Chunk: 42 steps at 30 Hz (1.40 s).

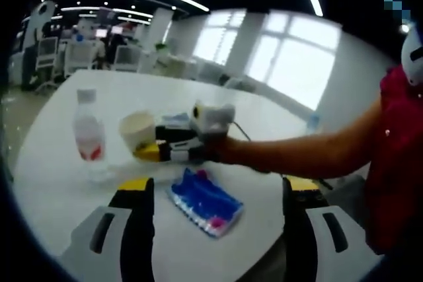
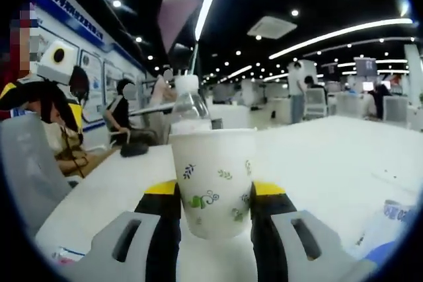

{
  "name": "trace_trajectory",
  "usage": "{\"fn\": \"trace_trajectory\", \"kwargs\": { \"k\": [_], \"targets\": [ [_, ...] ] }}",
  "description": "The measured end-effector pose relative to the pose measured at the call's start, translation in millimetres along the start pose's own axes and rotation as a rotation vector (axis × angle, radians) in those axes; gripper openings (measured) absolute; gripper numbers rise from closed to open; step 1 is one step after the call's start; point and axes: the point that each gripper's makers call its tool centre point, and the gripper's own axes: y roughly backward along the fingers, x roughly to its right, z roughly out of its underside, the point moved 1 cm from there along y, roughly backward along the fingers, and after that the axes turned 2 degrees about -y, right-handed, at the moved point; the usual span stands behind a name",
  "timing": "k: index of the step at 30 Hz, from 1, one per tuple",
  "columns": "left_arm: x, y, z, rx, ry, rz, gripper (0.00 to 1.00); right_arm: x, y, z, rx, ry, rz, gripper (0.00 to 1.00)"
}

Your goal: Arrange the tabletop items into an orderly group along one side of the table until the central work area is clear of visible clutter.

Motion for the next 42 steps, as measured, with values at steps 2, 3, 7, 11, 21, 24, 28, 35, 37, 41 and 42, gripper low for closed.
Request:
{"fn": "trace_trajectory", "kwargs": {
  "k": [2,3,7,11,21,24,28,35,37,41,42],
  "targets": [
    [-0.4,0,0.5,-0.003,-0.002,0.000,0.76,0,-3,3.9,-0.009,0.002,0.000,0.40],
    [-0.4,1,0.7,-0.003,-0.002,0.000,0.76,0,-4,5.9,-0.015,0.008,0.004,0.40],
    [-1.3,3,3.1,-0.004,0.004,-0.005,0.76,-3,-8,11.2,-0.036,0.021,0.004,0.40],
    [-2.6,4,5.9,-0.008,0.009,-0.012,0.75,-3,-11,20.2,-0.068,0.034,0.001,0.40],
    [-1.4,3,4.6,-0.008,0.003,-0.009,0.75,-5,-2,34.5,-0.151,0.054,-0.002,0.40],
    [-1.6,2,4.7,-0.010,0.001,-0.008,0.75,-4,-2,33.7,-0.154,0.058,-0.002,0.40],
    [-0.3,1,4.8,-0.012,0.000,-0.006,0.74,-5,-3,35.0,-0.163,0.064,0.001,0.40],
    [-2.0,4,6.5,-0.014,0.005,-0.013,0.74,-6,-4,35.6,-0.174,0.075,0.002,0.40],
    [-1.9,4,6.3,-0.014,0.003,-0.014,0.74,-7,-4,35.6,-0.176,0.074,-0.001,0.40],
    [-2.5,4,6.7,-0.015,0.002,-0.015,0.74,-8,-5,36.5,-0.185,0.083,-0.002,0.40],
    [-2.6,4,6.7,-0.015,0.002,-0.016,0.74,-7,-5,36.8,-0.190,0.091,-0.002,0.40]
  ]
}}
